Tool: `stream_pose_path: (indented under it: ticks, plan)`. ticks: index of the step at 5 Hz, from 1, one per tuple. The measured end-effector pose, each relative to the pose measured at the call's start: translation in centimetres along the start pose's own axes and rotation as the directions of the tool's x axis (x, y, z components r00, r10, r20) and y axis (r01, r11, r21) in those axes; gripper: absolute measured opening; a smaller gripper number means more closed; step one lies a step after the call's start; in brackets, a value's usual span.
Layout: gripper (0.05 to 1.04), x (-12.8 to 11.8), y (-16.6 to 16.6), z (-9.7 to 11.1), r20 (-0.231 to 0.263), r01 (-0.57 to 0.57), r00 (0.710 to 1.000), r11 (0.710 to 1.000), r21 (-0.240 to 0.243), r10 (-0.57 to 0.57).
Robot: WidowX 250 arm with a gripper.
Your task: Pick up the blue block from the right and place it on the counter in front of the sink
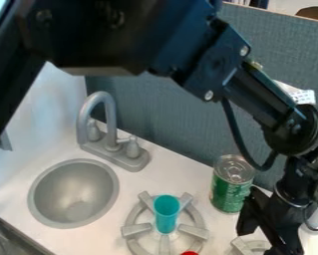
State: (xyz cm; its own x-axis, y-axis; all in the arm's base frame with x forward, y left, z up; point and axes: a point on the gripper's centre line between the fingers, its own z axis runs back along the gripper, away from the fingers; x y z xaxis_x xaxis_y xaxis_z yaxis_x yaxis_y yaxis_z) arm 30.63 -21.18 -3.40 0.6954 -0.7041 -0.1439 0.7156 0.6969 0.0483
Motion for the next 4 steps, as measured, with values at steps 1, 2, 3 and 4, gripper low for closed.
stream_pose_path:
  ticks: [1, 2, 3, 4]
  plan:
    - [1.001, 0.34, -0.17, -0.8, -0.015, 0.03, 0.999, 0.999, -0.013, -0.03]
    - [1.001, 0.57, -0.08, -0.82, -0.024, 0.041, 0.999, 0.999, -0.012, -0.042]
    - [1.001, 0.21, -0.33, -1.07, -0.038, 0.036, 0.999, 0.999, -0.025, -0.037]
    - [1.001, 0.0, -0.5, -1.18, -0.052, 0.031, 0.998, 0.999, -0.036, -0.033]
